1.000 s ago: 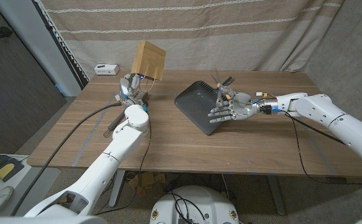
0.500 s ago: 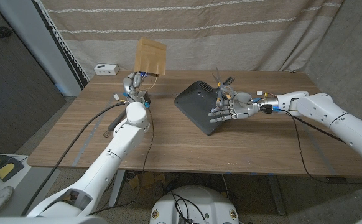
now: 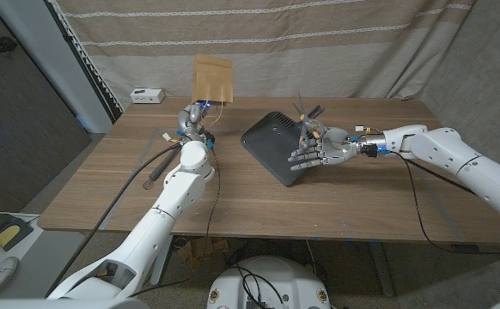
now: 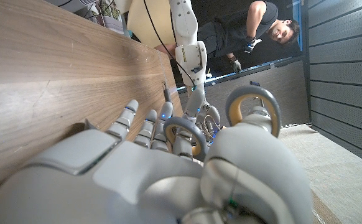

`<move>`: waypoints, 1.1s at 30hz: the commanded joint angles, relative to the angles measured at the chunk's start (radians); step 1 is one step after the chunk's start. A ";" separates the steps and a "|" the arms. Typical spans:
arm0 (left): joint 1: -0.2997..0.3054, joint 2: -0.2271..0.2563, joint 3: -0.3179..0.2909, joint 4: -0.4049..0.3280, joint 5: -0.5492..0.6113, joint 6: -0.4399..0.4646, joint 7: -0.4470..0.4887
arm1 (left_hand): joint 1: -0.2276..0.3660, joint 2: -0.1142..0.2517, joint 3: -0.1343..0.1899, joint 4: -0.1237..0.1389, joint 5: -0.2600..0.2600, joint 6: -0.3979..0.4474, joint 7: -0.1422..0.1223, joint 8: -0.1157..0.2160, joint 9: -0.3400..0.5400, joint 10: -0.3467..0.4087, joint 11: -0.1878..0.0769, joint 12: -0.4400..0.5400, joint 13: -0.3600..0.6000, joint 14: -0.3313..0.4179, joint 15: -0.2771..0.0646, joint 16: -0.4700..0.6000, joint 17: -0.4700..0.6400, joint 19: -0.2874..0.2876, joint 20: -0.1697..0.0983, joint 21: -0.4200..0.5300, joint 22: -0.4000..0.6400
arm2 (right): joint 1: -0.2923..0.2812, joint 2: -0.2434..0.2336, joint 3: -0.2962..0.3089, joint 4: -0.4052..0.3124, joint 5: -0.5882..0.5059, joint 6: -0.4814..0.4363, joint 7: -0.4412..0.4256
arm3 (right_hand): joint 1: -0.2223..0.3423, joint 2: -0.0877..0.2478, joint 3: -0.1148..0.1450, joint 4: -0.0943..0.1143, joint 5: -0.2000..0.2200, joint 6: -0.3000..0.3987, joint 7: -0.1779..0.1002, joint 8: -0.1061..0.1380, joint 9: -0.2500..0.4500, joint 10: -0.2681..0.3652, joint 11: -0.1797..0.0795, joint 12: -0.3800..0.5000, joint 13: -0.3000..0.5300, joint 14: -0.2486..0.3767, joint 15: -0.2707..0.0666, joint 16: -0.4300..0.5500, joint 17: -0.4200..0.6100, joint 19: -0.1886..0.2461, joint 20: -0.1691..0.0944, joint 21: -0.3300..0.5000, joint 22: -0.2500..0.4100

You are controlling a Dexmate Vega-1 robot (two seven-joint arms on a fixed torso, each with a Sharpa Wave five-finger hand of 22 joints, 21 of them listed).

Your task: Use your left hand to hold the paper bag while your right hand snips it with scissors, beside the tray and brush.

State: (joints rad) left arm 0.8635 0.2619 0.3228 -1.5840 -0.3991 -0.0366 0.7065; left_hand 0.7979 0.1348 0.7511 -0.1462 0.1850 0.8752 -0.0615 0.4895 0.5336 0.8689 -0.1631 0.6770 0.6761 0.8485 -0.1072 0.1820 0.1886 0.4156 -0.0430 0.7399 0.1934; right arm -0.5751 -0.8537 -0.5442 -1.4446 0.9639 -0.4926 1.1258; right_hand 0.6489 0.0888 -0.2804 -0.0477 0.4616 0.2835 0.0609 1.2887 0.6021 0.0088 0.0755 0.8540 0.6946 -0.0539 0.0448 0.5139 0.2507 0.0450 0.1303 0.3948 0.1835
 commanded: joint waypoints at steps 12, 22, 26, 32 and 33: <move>-0.024 -0.056 -0.001 0.006 -0.333 0.068 -0.075 | 0.006 0.016 0.008 -0.001 0.001 0.046 -0.048 0.011 0.109 0.022 -0.048 0.012 -0.007 0.006 -0.122 0.006 0.003 -0.007 -0.130 0.018 0.004 | 0.018 -0.018 -0.024 -0.015 -0.041 0.025 0.024 | 0.002 0.015 0.000 -0.004 -0.003 -0.008 0.024 0.000 -0.002 0.004 0.013 -0.011 -0.004 0.008 0.017 -0.002 -0.001 0.014 0.005 -0.004 0.006; -0.027 -0.090 0.001 0.014 -0.378 0.043 -0.050 | 0.005 0.016 0.007 0.000 0.000 0.052 -0.047 0.007 0.096 0.023 -0.048 0.018 -0.012 0.008 -0.122 0.007 0.003 -0.012 -0.130 0.025 0.004 | 0.029 -0.014 -0.036 -0.007 -0.062 0.041 0.028 | 0.004 0.016 0.001 -0.006 -0.004 -0.007 0.036 0.000 -0.003 0.005 0.023 -0.015 -0.004 0.018 0.025 0.001 -0.003 0.024 0.013 -0.004 0.006; -0.026 -0.096 0.005 0.012 -0.394 0.045 -0.045 | 0.004 0.016 0.007 -0.001 0.000 0.051 -0.042 0.006 0.094 0.024 -0.048 0.021 -0.016 0.011 -0.122 0.008 0.003 -0.014 -0.130 0.029 0.004 | 0.029 -0.012 -0.041 -0.007 -0.071 0.048 0.023 | 0.004 0.016 0.001 -0.006 -0.005 -0.010 0.038 0.000 -0.001 0.010 0.022 -0.014 -0.004 0.023 0.024 0.003 -0.003 0.031 0.012 -0.003 0.006; -0.027 -0.091 0.011 0.006 -0.412 0.054 -0.047 | 0.006 0.015 0.008 -0.003 -0.001 0.055 -0.037 0.002 0.083 0.028 -0.047 0.023 -0.026 0.018 -0.122 0.010 0.004 -0.014 -0.130 0.035 0.004 | 0.039 -0.015 -0.051 -0.014 -0.084 0.043 0.030 | 0.004 0.017 0.001 -0.006 -0.006 -0.014 0.039 -0.002 -0.003 0.010 0.021 -0.016 -0.004 0.024 0.023 0.003 -0.004 0.034 0.012 -0.004 0.006; -0.026 -0.091 0.011 0.004 -0.416 0.055 -0.048 | 0.006 0.015 0.008 -0.004 -0.001 0.055 -0.036 0.003 0.084 0.030 -0.047 0.024 -0.026 0.019 -0.122 0.010 0.004 -0.014 -0.130 0.035 0.004 | 0.041 -0.016 -0.052 -0.017 -0.088 0.046 0.030 | 0.004 0.017 0.001 -0.006 -0.006 -0.014 0.040 -0.002 -0.003 0.010 0.022 -0.016 -0.004 0.024 0.025 0.002 -0.004 0.034 0.012 -0.004 0.006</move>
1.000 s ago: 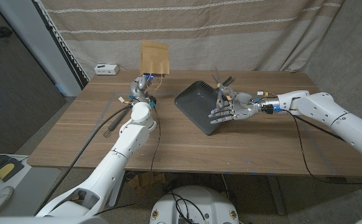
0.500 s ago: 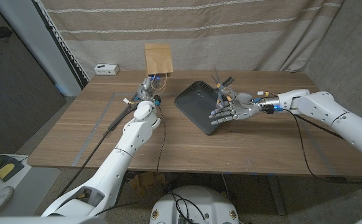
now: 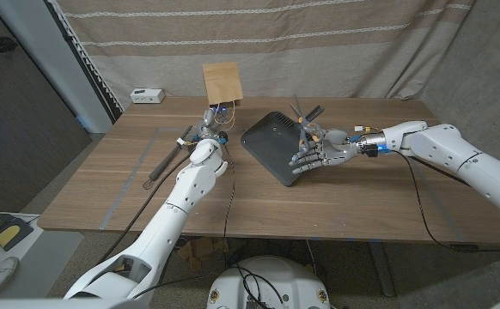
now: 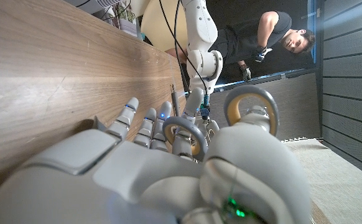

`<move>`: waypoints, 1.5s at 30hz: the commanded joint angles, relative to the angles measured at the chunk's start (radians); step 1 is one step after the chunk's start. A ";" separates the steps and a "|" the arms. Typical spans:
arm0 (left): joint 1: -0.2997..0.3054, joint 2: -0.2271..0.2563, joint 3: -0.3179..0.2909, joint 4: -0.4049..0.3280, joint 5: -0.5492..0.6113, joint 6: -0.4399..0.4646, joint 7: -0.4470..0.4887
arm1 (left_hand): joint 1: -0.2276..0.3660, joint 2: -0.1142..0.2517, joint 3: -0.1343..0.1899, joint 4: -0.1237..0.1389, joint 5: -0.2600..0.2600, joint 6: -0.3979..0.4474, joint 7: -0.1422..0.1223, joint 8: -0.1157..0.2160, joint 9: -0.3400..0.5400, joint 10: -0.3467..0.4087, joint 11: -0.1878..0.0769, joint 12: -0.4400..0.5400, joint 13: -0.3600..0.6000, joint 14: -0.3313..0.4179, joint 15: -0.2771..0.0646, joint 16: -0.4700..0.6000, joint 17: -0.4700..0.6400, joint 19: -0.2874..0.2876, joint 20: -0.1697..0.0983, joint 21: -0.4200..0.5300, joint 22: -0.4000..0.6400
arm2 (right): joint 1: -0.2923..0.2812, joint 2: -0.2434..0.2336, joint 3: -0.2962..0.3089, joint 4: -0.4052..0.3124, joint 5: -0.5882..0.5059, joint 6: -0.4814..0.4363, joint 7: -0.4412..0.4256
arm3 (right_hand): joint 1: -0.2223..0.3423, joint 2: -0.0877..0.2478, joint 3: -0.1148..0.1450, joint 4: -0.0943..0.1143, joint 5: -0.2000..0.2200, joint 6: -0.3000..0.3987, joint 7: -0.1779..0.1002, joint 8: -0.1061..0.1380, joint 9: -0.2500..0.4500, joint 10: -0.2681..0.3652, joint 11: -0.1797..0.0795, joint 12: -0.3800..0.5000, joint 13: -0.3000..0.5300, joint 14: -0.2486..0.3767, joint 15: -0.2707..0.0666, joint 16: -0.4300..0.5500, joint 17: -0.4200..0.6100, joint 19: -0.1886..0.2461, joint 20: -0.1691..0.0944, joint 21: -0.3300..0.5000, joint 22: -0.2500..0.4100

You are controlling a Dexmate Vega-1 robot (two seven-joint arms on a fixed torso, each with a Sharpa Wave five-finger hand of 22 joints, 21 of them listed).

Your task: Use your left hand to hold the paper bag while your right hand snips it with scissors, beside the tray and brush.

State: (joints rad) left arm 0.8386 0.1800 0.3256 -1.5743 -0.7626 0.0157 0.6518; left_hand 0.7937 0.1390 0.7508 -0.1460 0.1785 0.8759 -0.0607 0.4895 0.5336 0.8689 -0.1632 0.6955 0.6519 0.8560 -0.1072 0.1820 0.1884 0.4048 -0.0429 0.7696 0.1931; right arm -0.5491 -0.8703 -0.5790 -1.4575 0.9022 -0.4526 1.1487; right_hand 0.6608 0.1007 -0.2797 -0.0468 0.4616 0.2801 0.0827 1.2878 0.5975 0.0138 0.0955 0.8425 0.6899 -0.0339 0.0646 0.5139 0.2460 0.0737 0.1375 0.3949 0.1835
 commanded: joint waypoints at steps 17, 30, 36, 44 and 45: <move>0.026 -0.002 0.017 -0.070 -0.109 0.021 0.020 | 0.013 0.005 0.010 -0.007 0.003 0.058 -0.042 0.003 0.079 0.031 -0.048 0.014 -0.014 0.016 -0.122 0.008 0.003 -0.009 -0.131 0.018 0.003 | 0.058 -0.015 -0.043 -0.037 -0.085 0.015 0.016 | -0.011 0.008 0.001 -0.005 -0.009 -0.013 0.030 -0.003 0.000 0.009 0.010 -0.010 0.001 0.030 0.006 0.011 -0.001 0.025 0.008 -0.002 0.006; 0.034 -0.002 0.027 -0.074 -0.131 0.042 0.050 | 0.010 0.007 0.010 -0.003 0.004 0.044 -0.036 0.003 0.086 0.019 -0.049 0.019 -0.011 0.011 -0.121 0.005 0.003 -0.015 -0.130 0.023 0.003 | 0.108 -0.012 -0.079 -0.051 -0.129 -0.005 0.037 | -0.011 0.011 0.002 -0.006 -0.012 -0.014 0.038 0.000 0.005 0.023 0.003 -0.011 -0.003 0.055 0.003 0.019 -0.002 0.036 0.011 -0.003 0.006; 0.033 -0.003 0.034 -0.082 -0.128 0.044 0.064 | 0.007 0.010 0.012 0.000 0.005 0.040 -0.034 0.004 0.090 0.009 -0.049 0.023 -0.006 0.008 -0.121 0.005 0.004 -0.020 -0.129 0.026 0.002 | 0.130 -0.002 -0.099 -0.041 -0.146 -0.014 0.055 | -0.012 0.012 0.002 -0.005 -0.014 -0.015 0.039 0.000 0.005 0.025 0.004 -0.016 -0.008 0.058 0.002 0.020 -0.002 0.037 0.010 -0.005 0.006; 0.031 -0.007 0.040 -0.081 -0.144 0.049 0.052 | 0.006 0.011 0.014 0.000 0.004 0.054 -0.041 0.007 0.083 0.017 -0.047 0.028 -0.013 0.008 -0.121 0.006 0.004 -0.022 -0.129 0.031 0.002 | 0.142 0.010 -0.112 -0.025 -0.156 -0.010 0.071 | -0.013 0.012 0.002 -0.005 -0.015 -0.016 0.040 0.000 0.004 0.029 0.008 -0.021 -0.013 0.059 0.003 0.020 -0.003 0.042 0.008 -0.005 0.007; 0.031 -0.009 0.043 -0.075 -0.139 0.036 0.041 | 0.018 0.000 0.020 -0.017 -0.001 0.084 -0.048 0.012 0.068 0.046 -0.045 0.040 -0.026 0.018 -0.123 0.009 0.003 -0.019 -0.132 0.039 0.000 | 0.144 0.013 -0.115 -0.021 -0.158 -0.007 0.075 | -0.013 0.012 0.002 -0.005 -0.015 -0.015 0.040 -0.001 0.003 0.029 0.009 -0.021 -0.014 0.060 0.004 0.020 -0.003 0.042 0.008 -0.005 0.007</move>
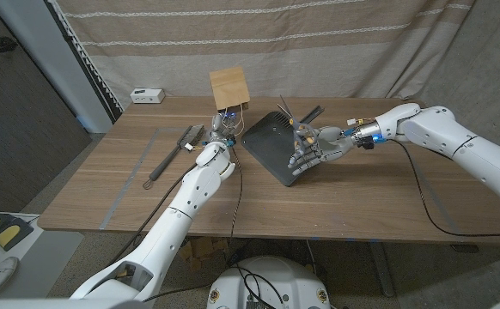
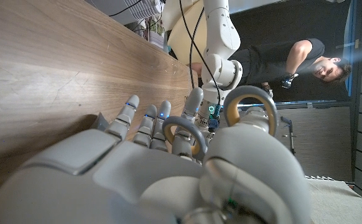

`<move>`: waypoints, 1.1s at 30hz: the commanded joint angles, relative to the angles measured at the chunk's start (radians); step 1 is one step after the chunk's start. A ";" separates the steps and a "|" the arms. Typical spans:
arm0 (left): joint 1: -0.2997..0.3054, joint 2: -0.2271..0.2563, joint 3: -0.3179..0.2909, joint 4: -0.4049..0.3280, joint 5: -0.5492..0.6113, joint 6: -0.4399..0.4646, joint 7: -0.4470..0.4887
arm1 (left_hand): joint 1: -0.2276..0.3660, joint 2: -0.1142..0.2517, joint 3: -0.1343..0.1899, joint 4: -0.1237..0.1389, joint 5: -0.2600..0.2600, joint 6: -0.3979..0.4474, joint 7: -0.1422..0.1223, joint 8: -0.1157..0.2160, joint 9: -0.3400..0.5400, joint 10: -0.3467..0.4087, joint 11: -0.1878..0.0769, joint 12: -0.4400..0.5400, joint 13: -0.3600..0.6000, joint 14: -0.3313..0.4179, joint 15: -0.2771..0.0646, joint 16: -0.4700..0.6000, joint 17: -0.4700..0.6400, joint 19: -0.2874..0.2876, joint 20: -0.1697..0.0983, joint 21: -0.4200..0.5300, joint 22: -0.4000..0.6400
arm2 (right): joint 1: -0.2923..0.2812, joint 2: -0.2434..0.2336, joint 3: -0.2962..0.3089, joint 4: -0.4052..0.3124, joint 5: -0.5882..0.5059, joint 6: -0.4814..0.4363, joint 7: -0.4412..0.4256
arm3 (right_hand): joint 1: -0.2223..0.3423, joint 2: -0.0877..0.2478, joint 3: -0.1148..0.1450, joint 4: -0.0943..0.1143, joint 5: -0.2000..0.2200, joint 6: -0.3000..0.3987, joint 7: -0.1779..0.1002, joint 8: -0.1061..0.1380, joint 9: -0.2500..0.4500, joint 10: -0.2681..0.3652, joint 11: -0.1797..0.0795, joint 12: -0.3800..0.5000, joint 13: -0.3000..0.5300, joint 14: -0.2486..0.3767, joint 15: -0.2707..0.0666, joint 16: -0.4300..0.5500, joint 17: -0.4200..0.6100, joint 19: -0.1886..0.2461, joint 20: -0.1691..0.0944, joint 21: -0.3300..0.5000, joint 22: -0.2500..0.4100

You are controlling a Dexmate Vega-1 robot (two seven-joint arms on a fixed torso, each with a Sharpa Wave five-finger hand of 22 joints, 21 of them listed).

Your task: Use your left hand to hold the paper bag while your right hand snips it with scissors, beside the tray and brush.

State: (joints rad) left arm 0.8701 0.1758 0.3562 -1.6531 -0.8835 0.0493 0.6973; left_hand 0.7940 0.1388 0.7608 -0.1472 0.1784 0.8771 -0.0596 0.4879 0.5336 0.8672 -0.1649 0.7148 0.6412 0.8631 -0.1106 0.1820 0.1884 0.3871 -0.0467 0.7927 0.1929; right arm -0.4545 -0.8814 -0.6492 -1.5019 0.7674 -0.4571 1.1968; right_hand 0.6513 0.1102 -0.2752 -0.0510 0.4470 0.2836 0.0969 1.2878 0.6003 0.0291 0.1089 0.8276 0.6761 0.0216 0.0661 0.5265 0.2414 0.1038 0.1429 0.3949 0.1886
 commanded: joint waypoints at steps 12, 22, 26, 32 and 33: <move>-0.011 -0.009 0.032 0.002 -0.007 0.017 0.010 | 0.031 -0.017 0.019 -0.020 -0.005 0.091 -0.033 0.002 0.037 0.061 -0.046 0.026 -0.044 0.025 -0.117 0.007 0.001 -0.001 -0.128 0.029 -0.001 | 0.071 0.043 -0.061 0.042 -0.040 0.003 0.045 | -0.004 0.003 -0.002 -0.002 -0.003 -0.020 0.028 0.000 0.001 0.014 0.001 -0.012 -0.001 0.004 0.004 0.007 0.001 0.024 -0.005 -0.004 0.003; -0.024 -0.029 0.037 0.029 -0.010 0.001 -0.006 | 0.027 -0.013 0.021 -0.009 -0.002 0.063 -0.031 -0.001 0.048 0.033 -0.047 0.028 -0.039 0.012 -0.117 0.002 0.001 -0.009 -0.126 0.034 -0.002 | 0.093 0.060 -0.073 0.065 -0.056 0.007 0.055 | -0.005 0.003 -0.002 -0.002 -0.005 -0.023 0.031 -0.001 0.001 0.014 0.005 -0.015 -0.001 0.004 0.003 0.007 0.000 0.027 -0.007 -0.005 0.003; -0.031 -0.027 0.044 0.034 -0.004 0.003 -0.015 | 0.024 -0.010 0.021 -0.006 -0.001 0.055 -0.032 -0.002 0.050 0.028 -0.047 0.030 -0.039 0.008 -0.116 0.002 0.001 -0.015 -0.126 0.035 -0.002 | 0.106 0.068 -0.078 0.079 -0.069 0.018 0.061 | -0.005 0.003 -0.002 -0.002 -0.005 -0.024 0.031 0.000 0.002 0.014 0.008 -0.016 -0.001 0.006 0.004 0.007 0.000 0.027 -0.007 -0.006 0.003; -0.037 -0.033 0.051 0.045 -0.003 0.005 -0.022 | 0.014 -0.001 0.019 0.004 0.003 0.032 -0.029 -0.002 0.064 0.004 -0.047 0.035 -0.027 -0.007 -0.116 0.001 0.003 -0.026 -0.124 0.037 -0.002 | 0.132 0.072 -0.098 0.083 -0.104 0.017 0.067 | -0.007 0.003 -0.002 -0.001 -0.006 -0.024 0.035 -0.001 0.002 0.015 0.010 -0.018 -0.001 0.005 0.008 0.006 0.000 0.024 0.003 -0.008 0.003; -0.038 -0.033 0.052 0.045 -0.004 0.008 -0.024 | 0.014 0.000 0.019 0.005 0.003 0.032 -0.029 -0.002 0.063 0.003 -0.047 0.035 -0.027 -0.008 -0.116 0.001 0.003 -0.026 -0.124 0.037 -0.002 | 0.136 0.075 -0.101 0.086 -0.107 0.019 0.071 | -0.008 0.002 -0.003 -0.001 -0.007 -0.024 0.035 -0.001 0.001 0.015 0.010 -0.018 -0.001 0.006 0.010 0.006 0.000 0.024 0.005 -0.008 0.003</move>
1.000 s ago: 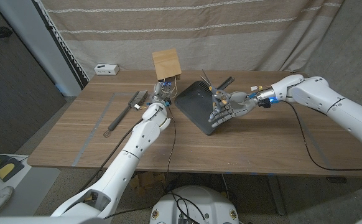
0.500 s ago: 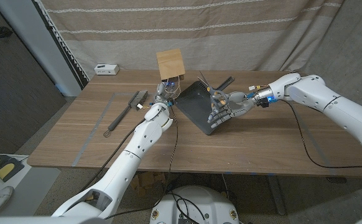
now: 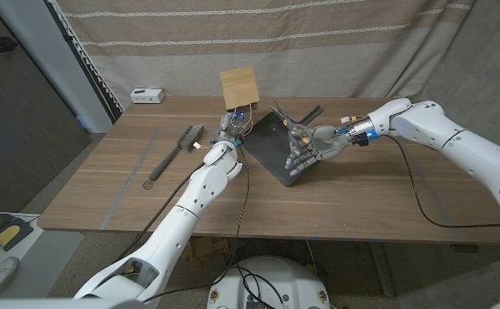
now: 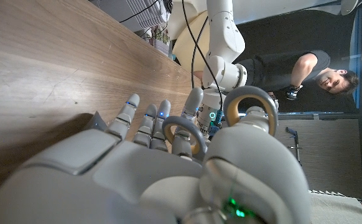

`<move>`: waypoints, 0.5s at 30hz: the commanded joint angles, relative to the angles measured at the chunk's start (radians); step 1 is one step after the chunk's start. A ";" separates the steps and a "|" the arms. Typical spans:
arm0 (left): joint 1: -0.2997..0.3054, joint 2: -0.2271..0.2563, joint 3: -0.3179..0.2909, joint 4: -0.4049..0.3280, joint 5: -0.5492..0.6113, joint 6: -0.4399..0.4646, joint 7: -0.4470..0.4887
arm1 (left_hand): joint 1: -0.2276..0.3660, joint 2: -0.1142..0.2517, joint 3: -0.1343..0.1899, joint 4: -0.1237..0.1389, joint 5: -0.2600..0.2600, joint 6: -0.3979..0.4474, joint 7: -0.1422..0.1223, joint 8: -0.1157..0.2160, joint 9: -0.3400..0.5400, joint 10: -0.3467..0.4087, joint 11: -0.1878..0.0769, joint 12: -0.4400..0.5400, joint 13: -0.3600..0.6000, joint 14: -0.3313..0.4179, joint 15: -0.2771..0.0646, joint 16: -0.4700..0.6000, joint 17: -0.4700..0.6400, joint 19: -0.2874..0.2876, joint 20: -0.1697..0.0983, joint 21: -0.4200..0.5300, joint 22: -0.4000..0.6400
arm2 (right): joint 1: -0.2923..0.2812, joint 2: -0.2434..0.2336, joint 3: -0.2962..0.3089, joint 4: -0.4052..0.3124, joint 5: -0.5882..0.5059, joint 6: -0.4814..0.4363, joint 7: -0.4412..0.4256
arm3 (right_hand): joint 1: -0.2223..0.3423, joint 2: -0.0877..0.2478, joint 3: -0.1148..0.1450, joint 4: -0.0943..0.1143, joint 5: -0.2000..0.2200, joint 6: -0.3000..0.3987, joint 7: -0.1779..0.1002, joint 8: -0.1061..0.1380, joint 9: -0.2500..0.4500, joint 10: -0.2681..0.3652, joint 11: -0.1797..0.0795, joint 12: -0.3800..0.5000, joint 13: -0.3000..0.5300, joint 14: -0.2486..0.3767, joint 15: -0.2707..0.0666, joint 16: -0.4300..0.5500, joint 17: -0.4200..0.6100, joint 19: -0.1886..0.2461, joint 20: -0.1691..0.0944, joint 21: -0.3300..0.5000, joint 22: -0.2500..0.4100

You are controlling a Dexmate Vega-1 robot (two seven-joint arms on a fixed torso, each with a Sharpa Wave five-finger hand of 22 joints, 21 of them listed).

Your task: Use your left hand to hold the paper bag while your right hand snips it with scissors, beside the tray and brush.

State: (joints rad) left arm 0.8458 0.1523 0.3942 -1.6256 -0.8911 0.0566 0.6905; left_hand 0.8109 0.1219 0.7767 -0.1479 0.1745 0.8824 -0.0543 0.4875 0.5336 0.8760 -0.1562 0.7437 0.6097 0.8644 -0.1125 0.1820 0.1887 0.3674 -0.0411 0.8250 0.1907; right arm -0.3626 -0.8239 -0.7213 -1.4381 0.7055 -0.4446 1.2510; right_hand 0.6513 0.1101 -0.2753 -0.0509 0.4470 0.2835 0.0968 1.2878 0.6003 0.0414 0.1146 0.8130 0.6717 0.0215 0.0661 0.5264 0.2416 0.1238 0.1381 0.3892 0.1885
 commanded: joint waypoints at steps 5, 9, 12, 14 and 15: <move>-0.023 -0.010 0.025 0.021 0.009 0.008 -0.027 | -0.005 0.019 0.003 0.005 0.008 0.032 -0.040 -0.003 0.057 -0.006 -0.055 0.009 0.003 -0.012 -0.115 0.002 0.003 -0.010 -0.131 0.007 0.001 | 0.060 0.032 -0.043 0.037 -0.061 0.008 0.026 | -0.010 0.003 -0.003 0.000 -0.008 -0.023 0.038 0.000 0.002 0.003 0.008 -0.005 0.004 0.005 0.013 0.006 0.000 0.007 0.011 -0.003 0.004; -0.027 -0.010 0.031 0.023 0.007 0.018 -0.037 | -0.005 0.019 0.003 0.004 0.008 0.034 -0.041 -0.004 0.053 -0.005 -0.055 0.007 -0.005 -0.012 -0.115 0.004 0.003 -0.011 -0.131 0.009 0.000 | 0.067 0.040 -0.050 0.045 -0.072 0.020 0.033 | -0.011 0.004 -0.002 0.001 -0.009 -0.021 0.038 0.001 0.003 0.003 0.013 -0.007 0.004 0.007 0.014 0.006 0.000 0.007 0.011 -0.004 0.004; -0.029 -0.009 0.034 0.022 0.005 0.022 -0.046 | -0.005 0.019 0.003 0.003 0.007 0.037 -0.039 -0.004 0.050 -0.003 -0.055 0.009 -0.007 -0.012 -0.115 0.004 0.003 -0.011 -0.130 0.010 0.000 | 0.072 0.043 -0.054 0.051 -0.077 0.020 0.037 | -0.011 0.005 -0.002 0.001 -0.010 -0.021 0.040 0.002 0.004 0.003 0.014 -0.007 0.004 0.006 0.015 0.006 0.000 0.008 0.010 -0.004 0.004; -0.029 -0.007 0.037 0.021 0.008 0.023 -0.050 | -0.005 0.019 0.003 0.002 0.007 0.036 -0.038 -0.004 0.051 -0.001 -0.055 0.009 -0.008 -0.012 -0.115 0.005 0.003 -0.011 -0.130 0.011 0.000 | 0.075 0.045 -0.055 0.053 -0.081 0.018 0.034 | -0.011 0.005 -0.002 0.001 -0.010 -0.021 0.041 0.002 0.005 0.004 0.015 -0.008 0.004 0.007 0.016 0.006 0.000 0.009 0.011 -0.004 0.004; -0.029 -0.007 0.037 0.021 0.008 0.024 -0.052 | -0.005 0.018 0.003 0.002 0.007 0.034 -0.039 -0.005 0.050 -0.002 -0.055 0.010 -0.008 -0.012 -0.115 0.005 0.003 -0.012 -0.130 0.011 0.000 | 0.077 0.046 -0.056 0.056 -0.081 0.019 0.037 | -0.012 0.005 -0.002 0.001 -0.011 -0.022 0.040 0.002 0.005 0.004 0.015 -0.008 0.004 0.007 0.016 0.006 0.000 0.009 0.011 -0.004 0.004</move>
State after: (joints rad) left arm 0.8253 0.1442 0.4181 -1.6078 -0.8859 0.0638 0.6643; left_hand 0.8017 0.1312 0.7788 -0.1458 0.1744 0.8824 -0.0543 0.4813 0.5338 0.8758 -0.1563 0.7474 0.6020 0.8592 -0.1070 0.1820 0.1886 0.3566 -0.0412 0.8298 0.1908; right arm -0.3128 -0.7960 -0.7577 -1.4053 0.6512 -0.4337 1.2756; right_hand 0.6464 0.1151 -0.2753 -0.0509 0.4394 0.2889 0.1024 1.2878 0.6003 0.0464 0.1200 0.8045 0.6743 0.0269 0.0715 0.5264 0.2417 0.1274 0.1417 0.3868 0.1884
